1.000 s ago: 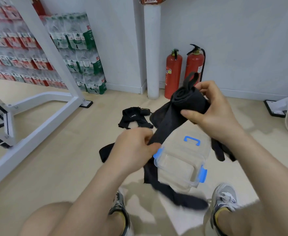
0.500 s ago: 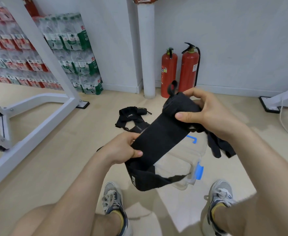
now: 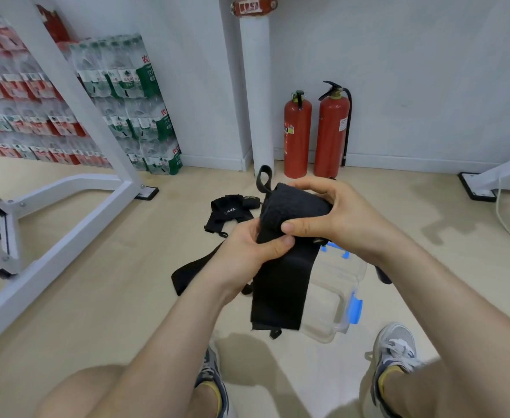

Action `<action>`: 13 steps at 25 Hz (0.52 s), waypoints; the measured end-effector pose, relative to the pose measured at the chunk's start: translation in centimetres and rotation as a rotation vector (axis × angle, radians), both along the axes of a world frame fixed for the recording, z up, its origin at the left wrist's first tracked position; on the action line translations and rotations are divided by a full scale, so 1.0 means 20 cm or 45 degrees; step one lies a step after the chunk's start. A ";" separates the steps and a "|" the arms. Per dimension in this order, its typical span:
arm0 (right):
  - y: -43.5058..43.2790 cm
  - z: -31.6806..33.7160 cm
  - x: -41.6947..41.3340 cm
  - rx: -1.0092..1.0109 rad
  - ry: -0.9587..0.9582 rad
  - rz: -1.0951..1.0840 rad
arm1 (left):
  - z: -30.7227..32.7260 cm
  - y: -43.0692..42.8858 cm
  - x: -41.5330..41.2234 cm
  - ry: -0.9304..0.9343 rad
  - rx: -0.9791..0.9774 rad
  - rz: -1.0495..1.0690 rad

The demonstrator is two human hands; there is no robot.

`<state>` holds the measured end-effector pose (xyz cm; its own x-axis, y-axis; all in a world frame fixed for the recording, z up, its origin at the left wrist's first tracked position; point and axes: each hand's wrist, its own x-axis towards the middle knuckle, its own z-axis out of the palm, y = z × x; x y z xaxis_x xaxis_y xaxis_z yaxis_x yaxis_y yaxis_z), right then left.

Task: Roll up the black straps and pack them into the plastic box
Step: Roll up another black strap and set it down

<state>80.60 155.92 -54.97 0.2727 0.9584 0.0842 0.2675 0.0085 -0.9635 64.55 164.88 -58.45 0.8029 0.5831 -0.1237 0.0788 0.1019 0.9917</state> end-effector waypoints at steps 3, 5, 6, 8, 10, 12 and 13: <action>0.00 -0.02 -0.01 0.075 -0.316 -0.043 | -0.03 -0.03 0.02 0.047 0.056 0.147; 0.00 -0.04 -0.03 0.141 -0.459 -0.039 | -0.03 -0.03 0.01 0.039 0.073 0.162; 0.00 -0.05 -0.04 0.181 -0.492 -0.046 | -0.03 -0.02 0.01 0.029 0.070 0.146; 0.00 -0.05 -0.04 0.246 -0.519 -0.054 | -0.01 -0.02 -0.01 -0.022 0.011 0.095; 0.01 -0.06 -0.06 0.305 -0.583 -0.066 | 0.04 -0.03 -0.04 -0.105 -0.144 0.027; 0.01 -0.07 -0.09 0.356 -0.733 -0.067 | 0.08 -0.04 -0.04 -0.146 -0.289 0.019; 0.02 -0.08 -0.11 0.376 -0.836 -0.071 | 0.09 -0.04 -0.03 -0.117 -0.266 0.083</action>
<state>78.41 156.22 -56.62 0.1246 0.8566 0.5008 0.7983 0.2132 -0.5633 63.87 164.10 -56.60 0.7779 0.6034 -0.1755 -0.0240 0.3076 0.9512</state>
